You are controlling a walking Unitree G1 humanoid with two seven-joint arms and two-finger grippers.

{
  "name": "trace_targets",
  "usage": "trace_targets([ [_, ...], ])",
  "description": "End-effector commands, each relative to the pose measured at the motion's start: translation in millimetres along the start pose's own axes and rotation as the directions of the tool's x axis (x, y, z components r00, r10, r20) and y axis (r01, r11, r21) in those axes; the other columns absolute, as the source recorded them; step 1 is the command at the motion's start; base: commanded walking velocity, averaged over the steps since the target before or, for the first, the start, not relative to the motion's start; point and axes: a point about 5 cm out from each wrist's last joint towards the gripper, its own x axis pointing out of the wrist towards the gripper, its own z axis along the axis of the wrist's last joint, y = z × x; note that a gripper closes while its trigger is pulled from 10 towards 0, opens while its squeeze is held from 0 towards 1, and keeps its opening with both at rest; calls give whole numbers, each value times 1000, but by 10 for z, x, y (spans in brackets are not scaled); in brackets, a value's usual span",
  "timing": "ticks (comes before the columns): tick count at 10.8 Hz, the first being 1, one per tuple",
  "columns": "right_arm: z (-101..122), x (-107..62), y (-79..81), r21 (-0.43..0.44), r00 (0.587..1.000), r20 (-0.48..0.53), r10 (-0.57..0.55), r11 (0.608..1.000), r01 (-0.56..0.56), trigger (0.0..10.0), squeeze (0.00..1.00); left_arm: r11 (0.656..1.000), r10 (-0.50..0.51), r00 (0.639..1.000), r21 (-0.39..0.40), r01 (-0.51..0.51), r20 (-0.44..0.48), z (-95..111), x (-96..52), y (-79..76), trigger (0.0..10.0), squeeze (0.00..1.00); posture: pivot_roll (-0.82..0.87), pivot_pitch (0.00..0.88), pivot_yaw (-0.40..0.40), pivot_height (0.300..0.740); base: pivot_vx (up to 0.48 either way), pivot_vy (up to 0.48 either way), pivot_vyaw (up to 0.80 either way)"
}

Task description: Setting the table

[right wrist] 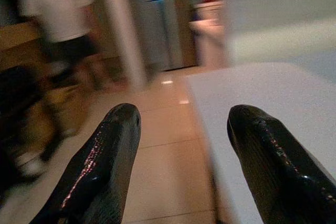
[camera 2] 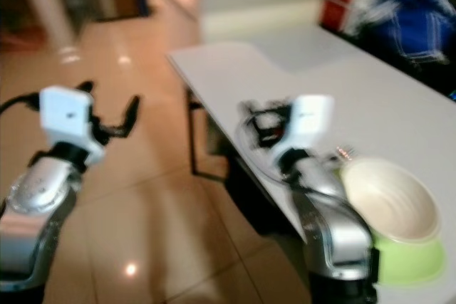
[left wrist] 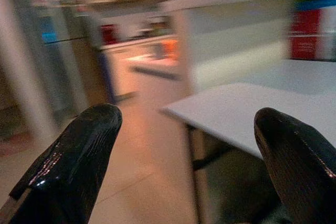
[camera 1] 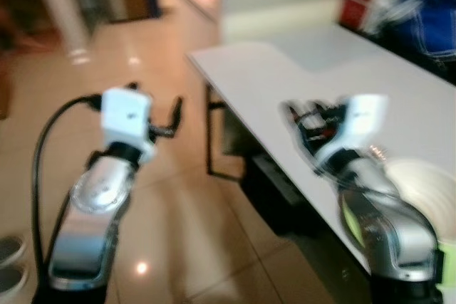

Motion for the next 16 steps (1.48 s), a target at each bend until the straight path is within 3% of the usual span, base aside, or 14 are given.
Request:
trace_targets([
  [1,25,-31,-59,-8,1000,-4,-5,1000,5,10000,0,1000,-12,1000,-6,12,20,21,-11,-64,10000,0,54,0,-45,740,0,0,800],
  [4,4,-12,-91,-23,1000,-21,17,1000,-17,10000,0,1000,-12,999,18,11,33,5,-55,-65,10000,0,73,0,-54,740,0,0,800],
  [7,-4,4,-77,-50,999,-31,37,998,-39,10000,0,1000,-14,999,6,14,37,-34,-102,-23,10000,0,69,0,-59,740,316,0,800],
  [10,-101,-7,-117,-70,997,-75,16,997,-22,10000,0,1000,-4,1000,5,4,22,-101,-138,-26,10000,0,62,0,-70,740,350,0,0],
  [11,-192,-26,-204,-96,994,-106,-21,995,11,10000,0,1000,-4,1000,7,4,13,-136,-160,-22,10000,0,74,0,-69,740,352,0,0],
  [16,-249,-20,-216,-107,991,-123,-46,994,33,10000,0,1000,10,1000,17,-10,9,-170,-168,38,10000,0,68,0,-82,740,351,0,0],
])
